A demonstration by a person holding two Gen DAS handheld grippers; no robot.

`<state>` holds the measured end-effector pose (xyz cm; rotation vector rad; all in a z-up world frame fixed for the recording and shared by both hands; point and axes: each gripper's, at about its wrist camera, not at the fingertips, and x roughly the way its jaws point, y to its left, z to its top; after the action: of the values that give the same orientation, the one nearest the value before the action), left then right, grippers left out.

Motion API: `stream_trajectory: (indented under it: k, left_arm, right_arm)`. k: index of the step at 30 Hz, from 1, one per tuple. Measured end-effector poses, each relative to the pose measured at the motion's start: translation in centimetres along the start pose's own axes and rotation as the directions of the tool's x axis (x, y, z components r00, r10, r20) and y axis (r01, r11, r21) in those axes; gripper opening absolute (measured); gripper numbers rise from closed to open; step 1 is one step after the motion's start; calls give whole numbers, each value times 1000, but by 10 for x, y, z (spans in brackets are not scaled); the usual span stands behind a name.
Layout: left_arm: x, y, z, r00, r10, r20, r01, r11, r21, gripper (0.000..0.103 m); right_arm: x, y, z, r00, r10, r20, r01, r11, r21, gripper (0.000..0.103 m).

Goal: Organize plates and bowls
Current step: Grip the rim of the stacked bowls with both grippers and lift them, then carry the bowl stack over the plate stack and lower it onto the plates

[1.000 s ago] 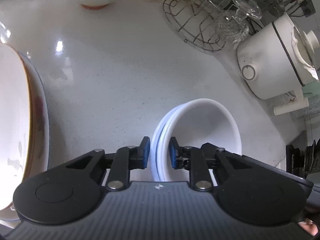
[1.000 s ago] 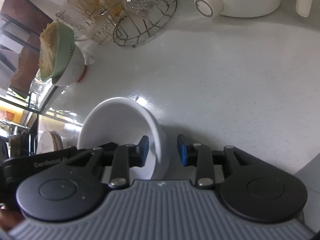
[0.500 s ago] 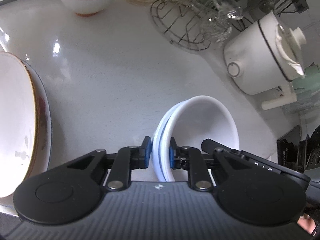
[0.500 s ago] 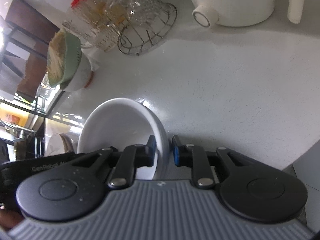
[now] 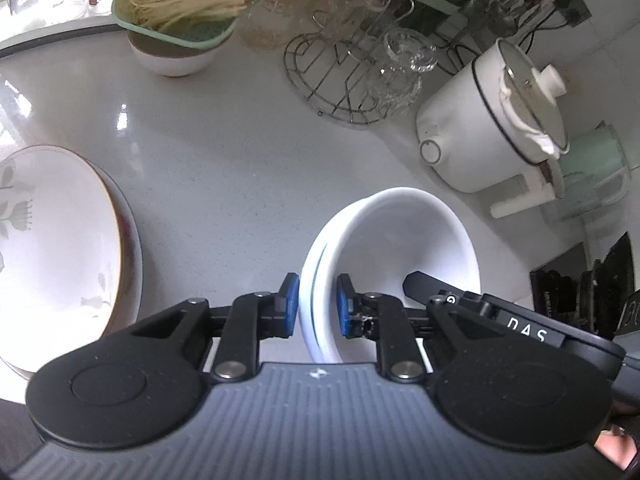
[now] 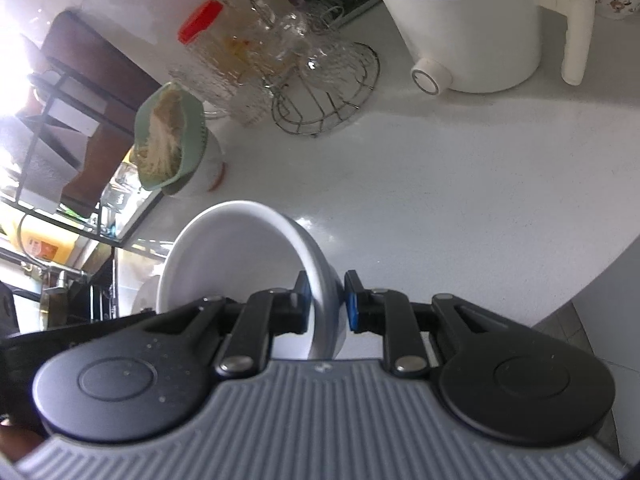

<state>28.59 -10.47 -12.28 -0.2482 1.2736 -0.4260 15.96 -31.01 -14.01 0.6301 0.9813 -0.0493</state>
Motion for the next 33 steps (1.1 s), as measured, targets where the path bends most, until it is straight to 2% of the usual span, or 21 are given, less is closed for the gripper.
stream_trajectory:
  k: [9,14,25,33]
  left_arm:
    - [-37,22,-5,999,-18,28,17,1000,21,22]
    - [-46,65,-11,998,-41,38,44,996,-78,21]
    - [-89,146,-13,990,2,139,16,992,-129,21]
    - [-102,222,-5,983,-12,182,47,981,-187,22]
  right_arm:
    - [-14,35,-7,1000,10,29,-9,999,-41,21]
    - [-3,60,-16,999,32,18,-30,996,-84,21]
    - [31,133,-35,995,96,-6,-96,982,-160,21]
    - [69,187,-49,992,125,-17,-126,973,-195,21]
